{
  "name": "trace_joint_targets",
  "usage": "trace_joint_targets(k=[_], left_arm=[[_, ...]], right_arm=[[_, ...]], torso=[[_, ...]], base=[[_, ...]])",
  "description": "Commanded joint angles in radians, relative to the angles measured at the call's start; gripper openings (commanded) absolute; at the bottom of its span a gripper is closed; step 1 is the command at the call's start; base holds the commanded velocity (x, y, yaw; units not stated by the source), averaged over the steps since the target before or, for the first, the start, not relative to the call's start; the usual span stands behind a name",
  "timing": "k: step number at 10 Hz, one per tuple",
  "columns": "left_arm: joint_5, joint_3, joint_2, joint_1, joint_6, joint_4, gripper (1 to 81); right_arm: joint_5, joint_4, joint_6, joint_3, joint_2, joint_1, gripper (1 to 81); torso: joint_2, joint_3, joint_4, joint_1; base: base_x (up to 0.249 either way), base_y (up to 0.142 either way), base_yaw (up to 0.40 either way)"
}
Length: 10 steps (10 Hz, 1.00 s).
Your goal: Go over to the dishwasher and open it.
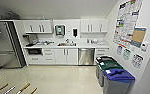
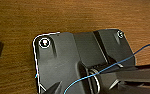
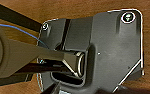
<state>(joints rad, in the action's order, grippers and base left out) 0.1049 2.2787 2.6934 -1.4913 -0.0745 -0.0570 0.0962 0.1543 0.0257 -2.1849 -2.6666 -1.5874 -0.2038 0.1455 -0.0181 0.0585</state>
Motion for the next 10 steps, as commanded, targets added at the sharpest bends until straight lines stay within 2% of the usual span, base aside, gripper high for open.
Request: trace_joint_targets(k=[1, 10], left_arm=[[-0.044, -0.008, -0.019, 0.052, 0.002, -0.006, 81.1], [-0.044, -0.008, -0.023, 0.053, 0.002, -0.006, 81.1]], right_arm=[[-0.049, 0.013, -0.006, 0.010, 0.021, 0.042, 81.1], [-0.050, 0.014, -0.006, 0.010, 0.018, 0.043, 81.1]], torso=[[0.000, 0.000, 0.000, 0.000], [0.000, 0.000, 0.000, 0.000]], base=[[0.123, 0.000, 0.000], [0.123, 0.000, 0.000]])
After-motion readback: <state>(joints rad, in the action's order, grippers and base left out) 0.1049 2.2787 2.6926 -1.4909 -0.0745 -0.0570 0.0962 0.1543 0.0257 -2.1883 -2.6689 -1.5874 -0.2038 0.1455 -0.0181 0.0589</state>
